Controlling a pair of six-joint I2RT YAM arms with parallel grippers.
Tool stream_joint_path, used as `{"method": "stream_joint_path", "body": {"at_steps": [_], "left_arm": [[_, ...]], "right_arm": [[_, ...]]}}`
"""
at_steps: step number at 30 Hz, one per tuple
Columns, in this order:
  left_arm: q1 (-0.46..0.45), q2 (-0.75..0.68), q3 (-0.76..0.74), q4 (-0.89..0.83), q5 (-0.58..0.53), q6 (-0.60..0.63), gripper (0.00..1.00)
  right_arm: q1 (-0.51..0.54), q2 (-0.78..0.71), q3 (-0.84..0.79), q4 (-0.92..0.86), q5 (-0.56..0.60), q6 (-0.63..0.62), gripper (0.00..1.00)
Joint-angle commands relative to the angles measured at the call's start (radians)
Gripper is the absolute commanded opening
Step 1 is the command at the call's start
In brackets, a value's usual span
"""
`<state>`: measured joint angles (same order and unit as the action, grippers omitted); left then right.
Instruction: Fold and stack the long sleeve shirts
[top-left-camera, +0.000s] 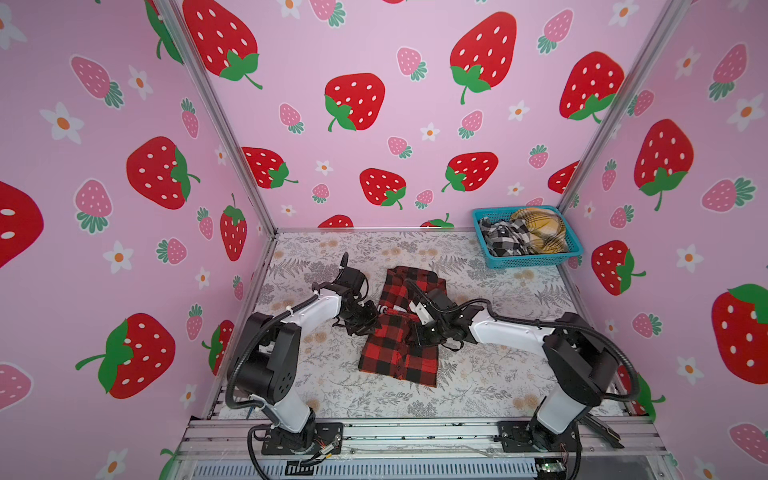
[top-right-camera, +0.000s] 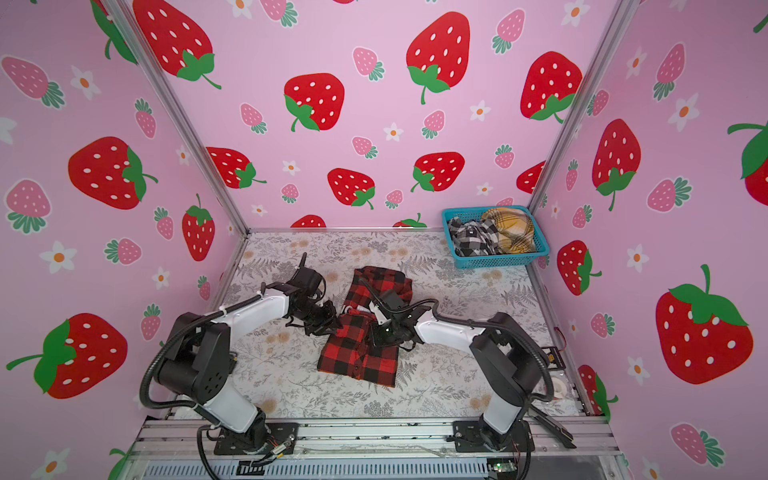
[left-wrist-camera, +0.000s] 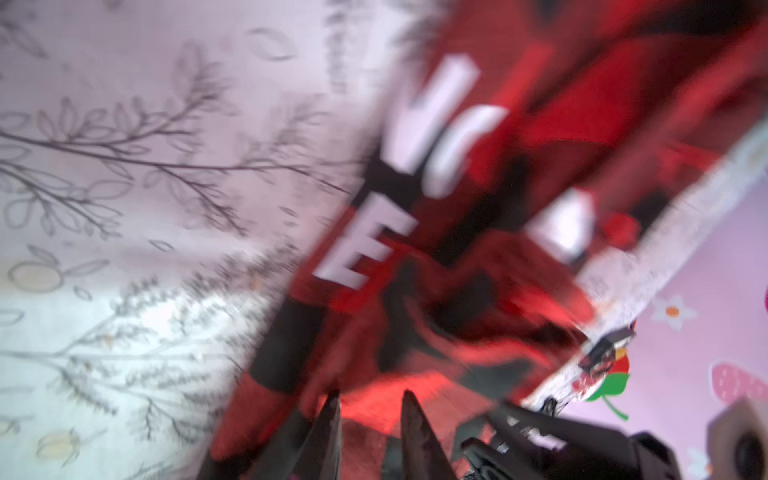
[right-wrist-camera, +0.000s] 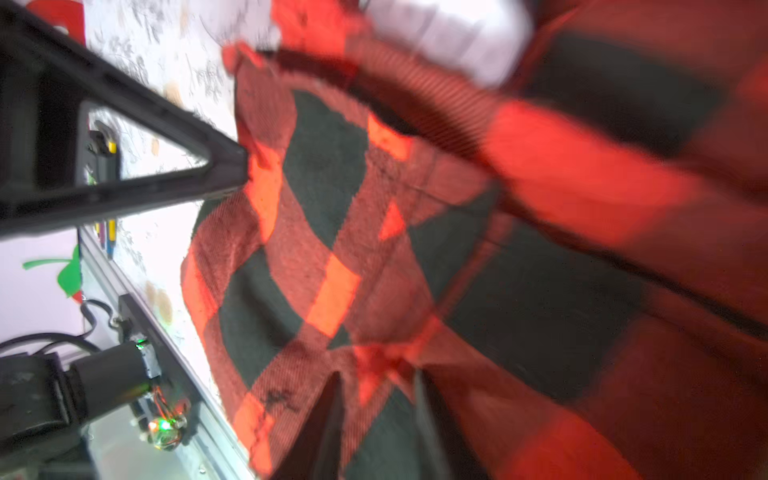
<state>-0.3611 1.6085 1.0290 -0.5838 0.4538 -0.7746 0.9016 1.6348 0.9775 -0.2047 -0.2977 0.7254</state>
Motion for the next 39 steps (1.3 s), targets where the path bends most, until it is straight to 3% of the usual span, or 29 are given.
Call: {"method": "stream_joint_path", "body": {"at_steps": [1, 7, 15, 24, 33, 39], "left_arm": [[-0.052, -0.032, 0.054, -0.022, -0.002, -0.042, 0.28], [-0.127, 0.093, 0.133, 0.061, 0.068, -0.077, 0.25], [-0.113, 0.336, 0.238, 0.097, 0.075, -0.051, 0.22], [-0.107, 0.39, 0.169, 0.166, 0.058, -0.118, 0.2], [-0.126, 0.148, 0.242, -0.018, -0.027, -0.037, 0.37], [-0.212, -0.01, 0.096, -0.062, 0.025, -0.047, 0.21]], "right_arm": [[-0.027, -0.096, -0.008, -0.077, 0.086, 0.041, 0.38], [-0.077, -0.061, -0.038, -0.081, 0.079, 0.048, 0.33], [-0.184, 0.064, -0.059, 0.0, 0.032, 0.009, 0.27], [-0.273, 0.202, 0.047, -0.084, 0.034, -0.101, 0.17], [-0.235, -0.013, 0.106, -0.246, 0.107, -0.115, 0.21], [-0.114, -0.192, -0.016, -0.24, 0.103, -0.01, 0.23]]}}
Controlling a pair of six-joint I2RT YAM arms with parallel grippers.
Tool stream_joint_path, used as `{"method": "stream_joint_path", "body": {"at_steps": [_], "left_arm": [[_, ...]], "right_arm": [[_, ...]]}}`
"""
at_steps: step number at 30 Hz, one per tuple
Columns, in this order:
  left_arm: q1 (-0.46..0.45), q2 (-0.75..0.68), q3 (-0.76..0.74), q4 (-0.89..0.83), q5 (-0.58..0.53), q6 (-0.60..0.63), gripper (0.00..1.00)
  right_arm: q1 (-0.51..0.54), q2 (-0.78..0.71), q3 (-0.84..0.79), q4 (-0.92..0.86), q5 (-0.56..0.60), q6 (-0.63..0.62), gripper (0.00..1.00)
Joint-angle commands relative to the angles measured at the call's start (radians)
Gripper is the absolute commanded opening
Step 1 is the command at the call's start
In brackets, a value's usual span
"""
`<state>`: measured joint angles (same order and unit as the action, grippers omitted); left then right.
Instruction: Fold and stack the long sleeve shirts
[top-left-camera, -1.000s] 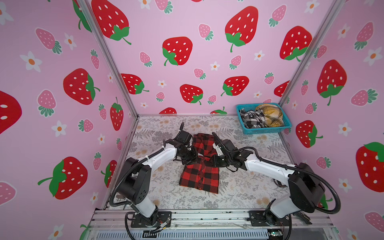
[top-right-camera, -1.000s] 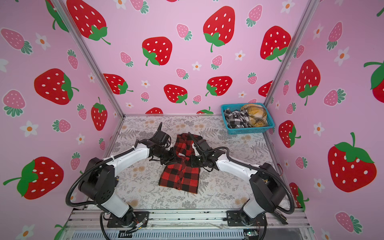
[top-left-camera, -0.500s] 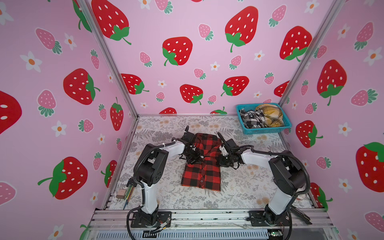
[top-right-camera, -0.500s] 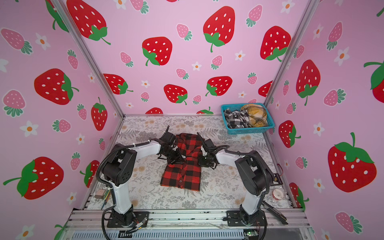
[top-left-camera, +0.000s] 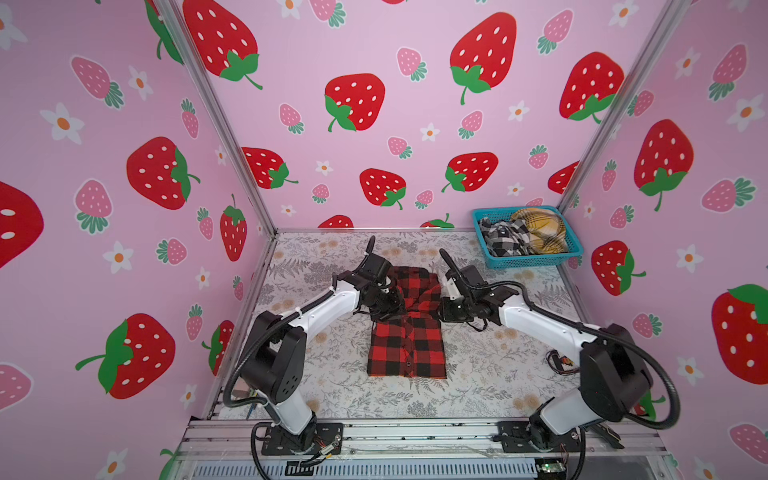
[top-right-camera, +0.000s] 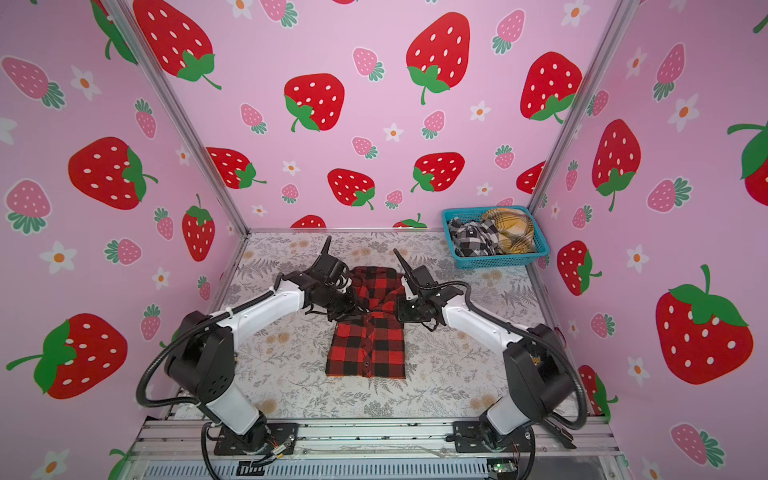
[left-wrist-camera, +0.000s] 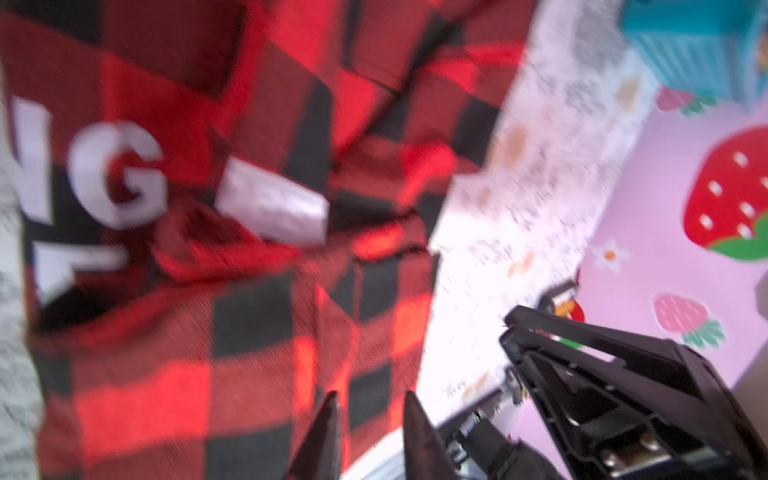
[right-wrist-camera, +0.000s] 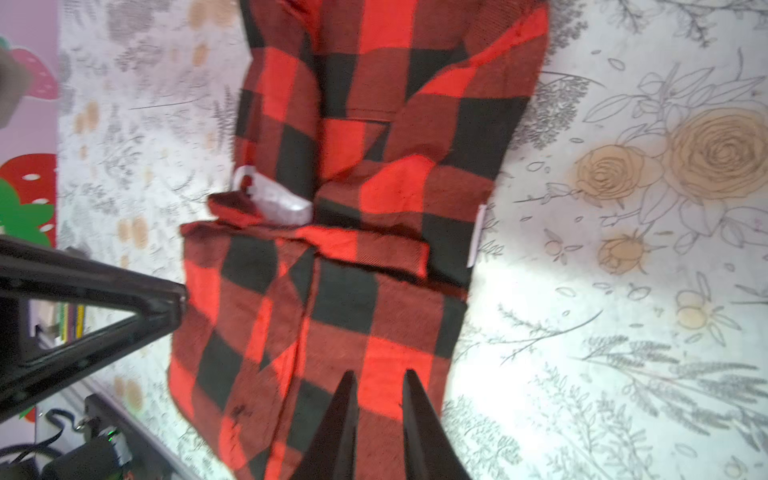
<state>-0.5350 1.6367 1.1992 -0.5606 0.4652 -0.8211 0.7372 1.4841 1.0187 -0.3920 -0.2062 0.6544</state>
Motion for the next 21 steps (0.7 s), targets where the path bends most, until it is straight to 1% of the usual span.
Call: {"method": "stream_joint_path", "body": {"at_steps": [1, 3, 6, 10, 12, 13, 14, 17, 21], "left_arm": [[-0.053, -0.055, -0.098, -0.08, 0.024, -0.01, 0.19], [-0.085, -0.066, -0.129, -0.055, 0.064, -0.028, 0.16], [-0.113, -0.039, -0.137, -0.019, 0.094, -0.048, 0.13], [-0.122, 0.019, -0.175, 0.028, 0.115, -0.064, 0.08], [-0.123, 0.069, -0.217, 0.053, 0.109, -0.062, 0.07], [-0.119, 0.096, -0.237, 0.07, 0.12, -0.068, 0.01], [-0.115, 0.124, -0.259, 0.097, 0.14, -0.079, 0.0], [-0.116, 0.158, -0.299, 0.136, 0.14, -0.094, 0.0], [-0.114, 0.201, -0.301, 0.156, 0.155, -0.09, 0.0]], "right_arm": [[0.073, -0.056, -0.07, -0.044, 0.006, 0.078, 0.23], [0.123, -0.079, -0.094, -0.021, 0.001, 0.116, 0.22], [0.156, -0.085, -0.114, 0.003, -0.002, 0.15, 0.21], [0.157, -0.069, -0.181, 0.056, -0.024, 0.193, 0.2], [0.157, -0.045, -0.227, 0.125, -0.056, 0.223, 0.19], [0.157, -0.034, -0.247, 0.148, -0.069, 0.234, 0.19], [0.157, -0.019, -0.267, 0.169, -0.081, 0.243, 0.19], [0.157, 0.019, -0.294, 0.182, -0.089, 0.257, 0.18], [0.156, 0.047, -0.305, 0.171, -0.084, 0.262, 0.17]]}}
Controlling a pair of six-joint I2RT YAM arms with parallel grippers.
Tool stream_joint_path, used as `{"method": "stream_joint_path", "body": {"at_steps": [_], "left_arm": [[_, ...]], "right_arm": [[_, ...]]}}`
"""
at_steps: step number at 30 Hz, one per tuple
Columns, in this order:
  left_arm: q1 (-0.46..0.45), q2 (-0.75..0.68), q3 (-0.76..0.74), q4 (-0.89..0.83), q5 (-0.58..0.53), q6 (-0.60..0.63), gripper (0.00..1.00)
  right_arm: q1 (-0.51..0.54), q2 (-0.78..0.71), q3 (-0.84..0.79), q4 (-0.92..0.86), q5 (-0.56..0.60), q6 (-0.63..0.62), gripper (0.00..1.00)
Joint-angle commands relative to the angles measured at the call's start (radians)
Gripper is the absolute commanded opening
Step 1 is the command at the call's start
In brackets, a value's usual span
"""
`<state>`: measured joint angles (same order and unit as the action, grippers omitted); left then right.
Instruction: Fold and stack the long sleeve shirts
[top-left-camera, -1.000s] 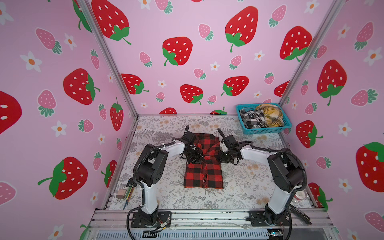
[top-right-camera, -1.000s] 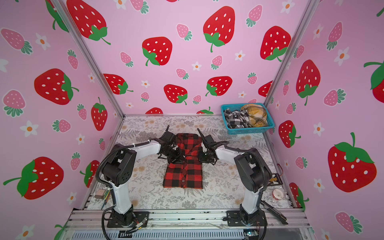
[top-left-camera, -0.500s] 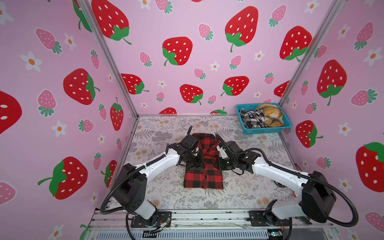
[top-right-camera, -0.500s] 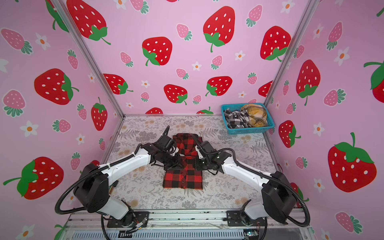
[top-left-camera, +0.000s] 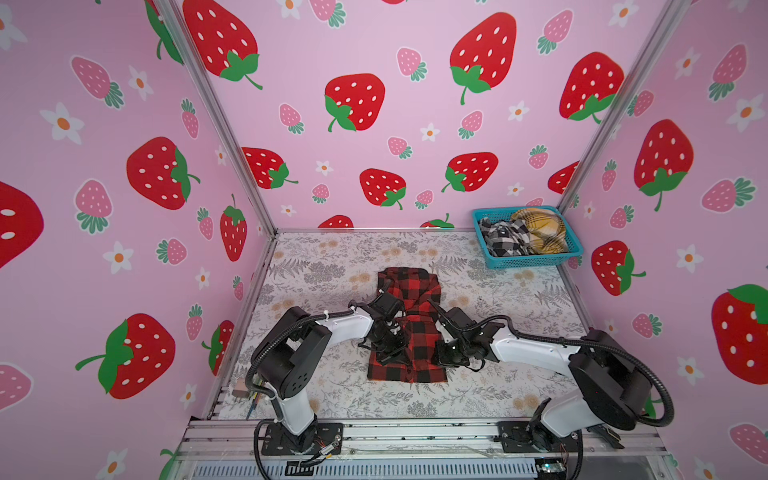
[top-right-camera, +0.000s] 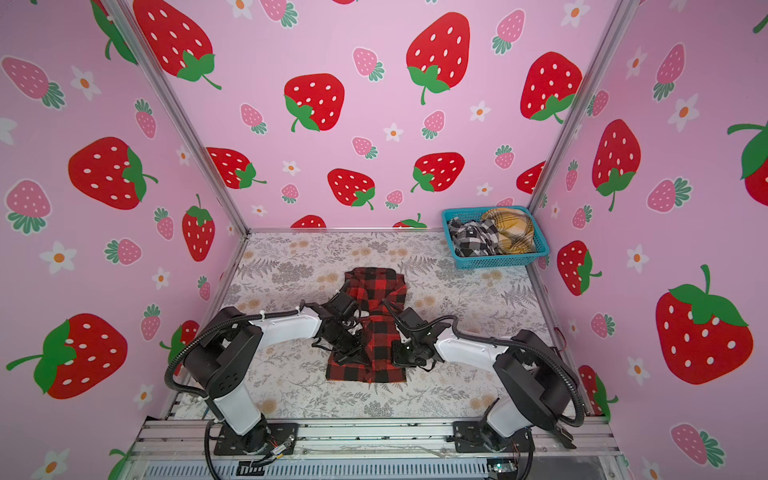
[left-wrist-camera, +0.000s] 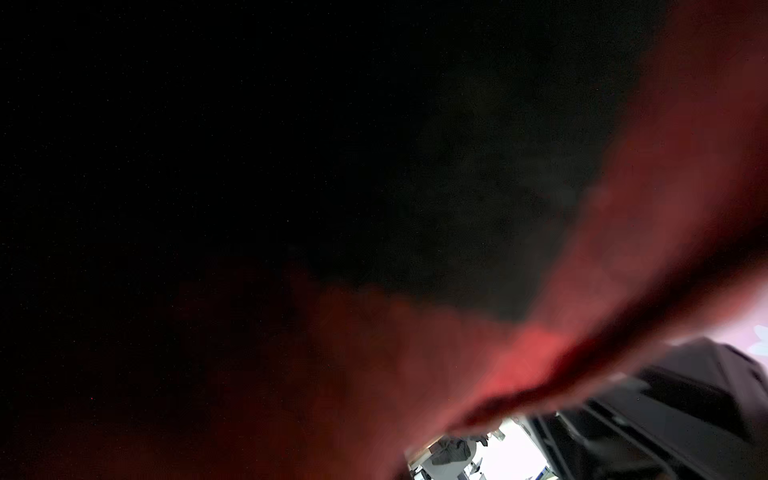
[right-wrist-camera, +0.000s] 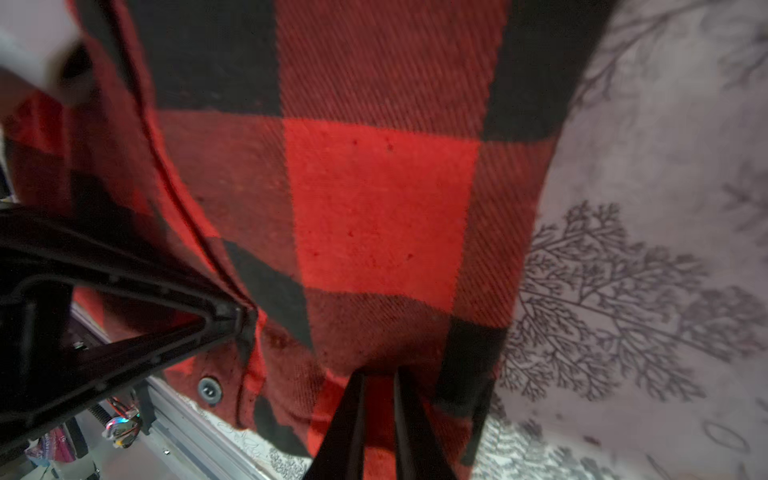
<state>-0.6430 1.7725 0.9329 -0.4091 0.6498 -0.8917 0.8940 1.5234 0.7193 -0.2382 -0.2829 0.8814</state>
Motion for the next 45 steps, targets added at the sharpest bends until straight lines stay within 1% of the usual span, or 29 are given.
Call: {"method": "stream_joint_path", "body": {"at_steps": [1, 4, 6, 7, 9, 12, 14, 17, 20, 24, 28, 31, 34, 37, 40, 43, 45], "left_arm": [[-0.005, 0.068, -0.031, 0.004, -0.028, -0.016, 0.0], [0.0, 0.038, -0.008, -0.034, -0.046, 0.004, 0.0], [0.006, -0.03, 0.016, -0.093, -0.076, 0.03, 0.05], [0.009, -0.065, 0.029, -0.122, -0.095, 0.043, 0.11], [0.023, -0.139, 0.05, -0.193, -0.131, 0.072, 0.18], [0.057, -0.209, 0.037, -0.24, -0.151, 0.093, 0.19], [0.088, -0.226, -0.008, -0.231, -0.139, 0.095, 0.16], [0.111, -0.231, -0.079, -0.178, -0.1, 0.078, 0.13], [0.111, -0.218, -0.115, -0.125, -0.083, 0.052, 0.12], [0.111, -0.158, -0.129, -0.095, -0.077, 0.047, 0.1], [0.11, -0.109, -0.136, -0.104, -0.073, 0.072, 0.09], [0.109, -0.112, -0.138, -0.1, -0.079, 0.068, 0.09], [0.109, -0.12, -0.135, -0.11, -0.077, 0.068, 0.09], [0.121, -0.177, -0.092, -0.164, -0.099, 0.09, 0.1], [0.16, -0.211, 0.002, -0.24, -0.138, 0.142, 0.12], [0.219, -0.162, 0.084, -0.257, -0.146, 0.181, 0.12], [0.243, -0.106, 0.129, -0.252, -0.142, 0.189, 0.1]], "right_arm": [[-0.002, 0.006, -0.002, 0.011, -0.003, 0.032, 0.17], [-0.002, -0.018, 0.02, -0.023, 0.028, 0.019, 0.17], [0.0, -0.047, 0.043, -0.059, 0.054, 0.008, 0.17], [0.002, -0.063, 0.052, -0.074, 0.065, 0.004, 0.17], [0.006, -0.1, 0.067, -0.088, 0.08, 0.001, 0.17], [0.026, -0.143, 0.087, -0.112, 0.09, -0.004, 0.18], [0.041, -0.149, 0.092, -0.096, 0.071, -0.004, 0.19], [0.056, -0.129, 0.067, 0.032, -0.024, 0.021, 0.19], [0.07, -0.099, 0.035, 0.144, -0.074, 0.061, 0.19], [0.079, -0.033, 0.023, 0.167, -0.065, 0.066, 0.19], [0.078, 0.03, -0.022, 0.189, -0.088, 0.105, 0.19], [0.077, 0.063, -0.051, 0.198, -0.098, 0.132, 0.19], [0.077, 0.065, -0.02, 0.157, -0.082, 0.109, 0.18], [0.077, 0.038, 0.061, 0.055, -0.029, 0.054, 0.19], [0.074, 0.024, 0.132, 0.02, 0.002, 0.014, 0.2], [0.07, 0.06, 0.204, 0.003, 0.001, -0.022, 0.19], [0.064, 0.098, 0.252, -0.009, 0.003, -0.044, 0.19]]}}
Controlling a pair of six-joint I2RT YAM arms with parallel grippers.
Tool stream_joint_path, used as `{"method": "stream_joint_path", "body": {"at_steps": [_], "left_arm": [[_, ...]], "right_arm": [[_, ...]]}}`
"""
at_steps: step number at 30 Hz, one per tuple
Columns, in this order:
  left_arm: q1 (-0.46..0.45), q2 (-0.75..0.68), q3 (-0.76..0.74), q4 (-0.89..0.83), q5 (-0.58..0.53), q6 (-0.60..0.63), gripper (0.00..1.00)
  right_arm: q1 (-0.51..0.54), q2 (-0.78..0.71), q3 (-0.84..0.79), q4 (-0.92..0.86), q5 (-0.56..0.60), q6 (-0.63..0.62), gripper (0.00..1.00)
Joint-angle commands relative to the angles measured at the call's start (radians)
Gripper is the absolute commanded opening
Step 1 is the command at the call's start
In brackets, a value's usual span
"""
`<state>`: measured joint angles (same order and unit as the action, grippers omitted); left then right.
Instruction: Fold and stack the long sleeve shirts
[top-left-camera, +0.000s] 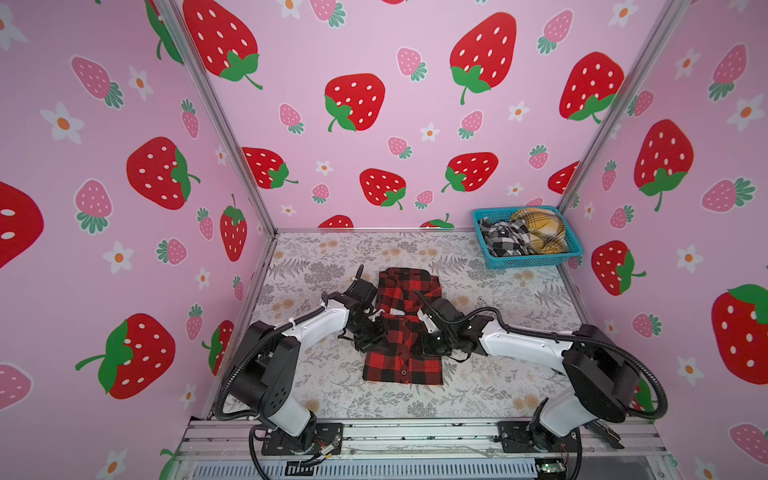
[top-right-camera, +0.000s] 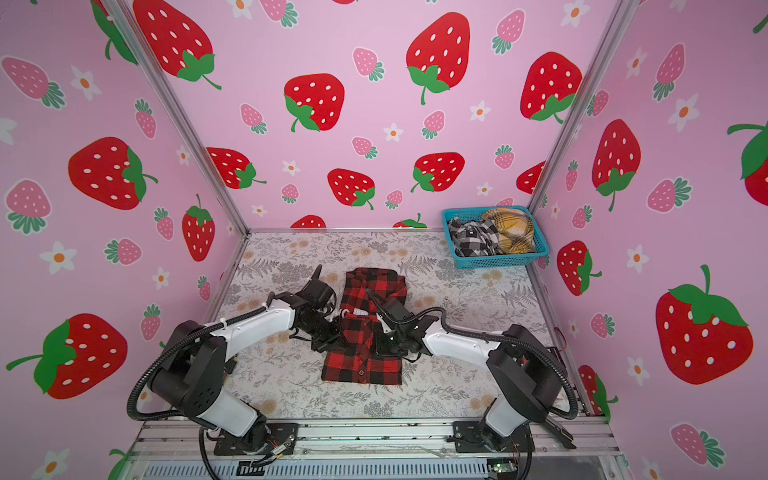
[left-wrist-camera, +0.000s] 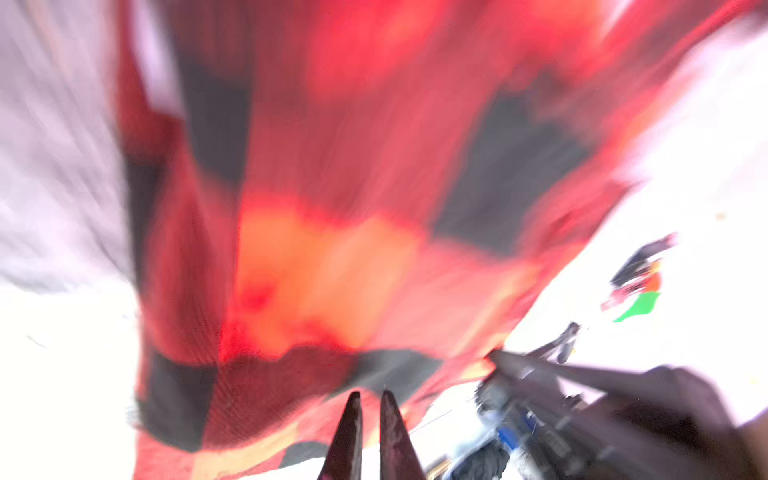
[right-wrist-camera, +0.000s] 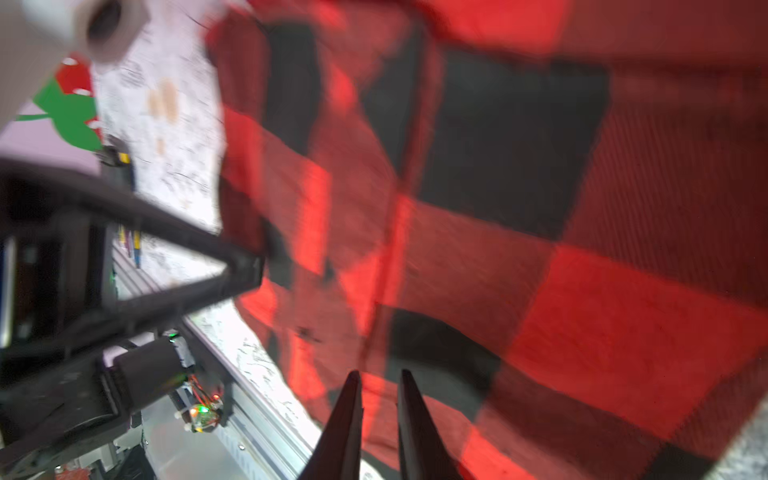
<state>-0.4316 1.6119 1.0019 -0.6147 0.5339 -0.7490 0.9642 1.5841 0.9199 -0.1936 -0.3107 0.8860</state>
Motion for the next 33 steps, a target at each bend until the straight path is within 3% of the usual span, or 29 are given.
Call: {"method": "stream_joint_path", "body": {"at_steps": [1, 8, 19, 24, 29, 33], "left_arm": [[0.034, 0.083, 0.085, -0.043, -0.034, 0.052, 0.09], [0.037, 0.246, 0.154, 0.002, -0.061, 0.053, 0.07], [0.048, 0.288, 0.09, 0.05, -0.055, 0.053, 0.09], [0.044, 0.125, 0.134, -0.014, -0.067, 0.068, 0.18], [0.037, -0.107, 0.192, -0.138, -0.16, 0.113, 0.27], [0.037, -0.337, 0.141, -0.17, -0.238, 0.121, 0.29]], "right_arm": [[-0.011, 0.056, 0.071, -0.051, 0.031, -0.055, 0.19], [-0.052, 0.179, 0.145, 0.0, 0.022, -0.082, 0.18], [-0.074, 0.265, 0.131, 0.013, -0.007, -0.11, 0.16], [-0.074, 0.158, 0.155, -0.069, 0.064, -0.141, 0.19], [-0.074, 0.006, 0.169, -0.182, 0.237, -0.153, 0.3], [-0.076, -0.11, 0.12, -0.236, 0.303, -0.121, 0.36]]}}
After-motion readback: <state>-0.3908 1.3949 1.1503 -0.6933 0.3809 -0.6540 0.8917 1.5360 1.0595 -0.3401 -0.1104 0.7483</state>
